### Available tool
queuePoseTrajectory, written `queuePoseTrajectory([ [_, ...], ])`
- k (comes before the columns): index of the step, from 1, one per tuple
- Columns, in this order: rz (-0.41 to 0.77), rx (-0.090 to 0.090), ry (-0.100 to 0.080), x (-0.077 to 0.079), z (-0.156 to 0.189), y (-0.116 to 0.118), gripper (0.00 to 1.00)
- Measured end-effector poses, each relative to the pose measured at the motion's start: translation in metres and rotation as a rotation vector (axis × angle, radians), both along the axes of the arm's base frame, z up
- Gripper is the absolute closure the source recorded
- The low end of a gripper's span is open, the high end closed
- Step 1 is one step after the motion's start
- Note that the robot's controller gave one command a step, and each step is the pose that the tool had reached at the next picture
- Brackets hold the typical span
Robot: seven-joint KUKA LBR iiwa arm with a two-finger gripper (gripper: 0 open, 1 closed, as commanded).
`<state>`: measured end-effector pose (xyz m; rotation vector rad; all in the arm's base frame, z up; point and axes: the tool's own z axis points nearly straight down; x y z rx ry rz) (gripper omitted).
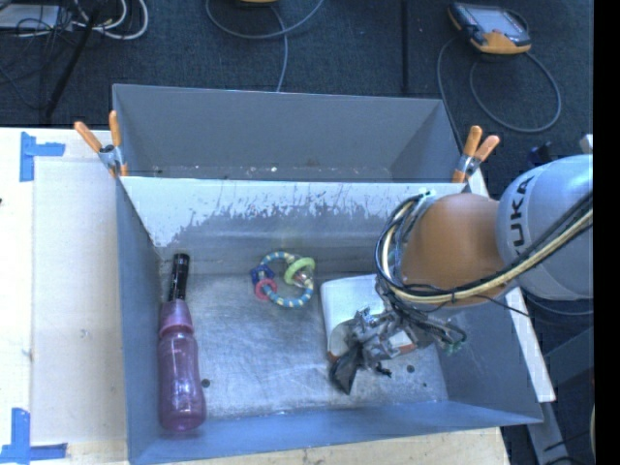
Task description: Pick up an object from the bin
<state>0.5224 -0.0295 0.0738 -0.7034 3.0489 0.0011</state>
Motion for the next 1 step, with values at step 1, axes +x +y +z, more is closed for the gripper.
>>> queuePoseTrajectory([
  [1, 0.0, 0.0, 0.0, 0.0, 0.0, 0.0, 1.0],
])
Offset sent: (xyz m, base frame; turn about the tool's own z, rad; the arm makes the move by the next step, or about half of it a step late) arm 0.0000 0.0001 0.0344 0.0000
